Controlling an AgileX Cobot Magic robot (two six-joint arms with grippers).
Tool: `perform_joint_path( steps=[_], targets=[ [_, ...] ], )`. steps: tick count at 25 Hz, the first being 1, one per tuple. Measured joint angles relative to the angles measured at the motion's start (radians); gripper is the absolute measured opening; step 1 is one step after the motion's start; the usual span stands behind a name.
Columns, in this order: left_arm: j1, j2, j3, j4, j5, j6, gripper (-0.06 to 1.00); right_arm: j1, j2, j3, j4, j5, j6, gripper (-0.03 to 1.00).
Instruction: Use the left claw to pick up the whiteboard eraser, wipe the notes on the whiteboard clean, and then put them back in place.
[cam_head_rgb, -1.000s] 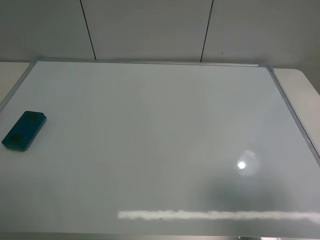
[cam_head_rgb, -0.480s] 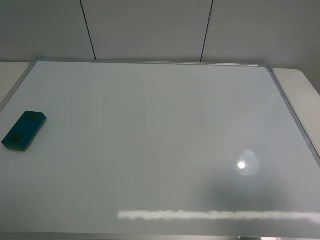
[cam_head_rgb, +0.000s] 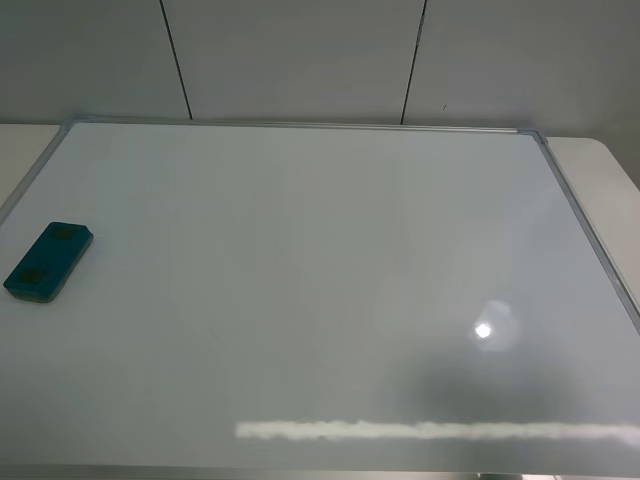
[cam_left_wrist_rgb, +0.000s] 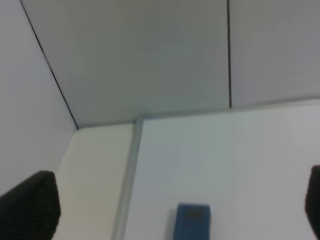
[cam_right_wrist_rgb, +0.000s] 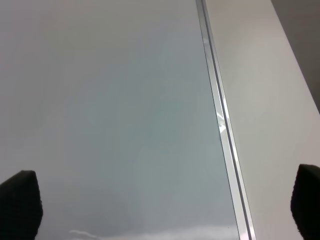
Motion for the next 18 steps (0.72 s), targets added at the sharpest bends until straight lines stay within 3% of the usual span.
perform_joint_path(
  steps=[9,14,18],
  targets=[
    [0.0,-0.145,0.125,-0.008,0.206,-0.009,0.99,0.0,0.0,0.0,0.0,0.0,0.0,0.99],
    [-0.002,-0.145,0.237,-0.051,0.202,-0.035,0.99,0.0,0.0,0.0,0.0,0.0,0.0,0.99],
    [-0.062,-0.145,0.253,-0.051,0.186,-0.039,0.99,0.0,0.0,0.0,0.0,0.0,0.0,0.99]
  ],
)
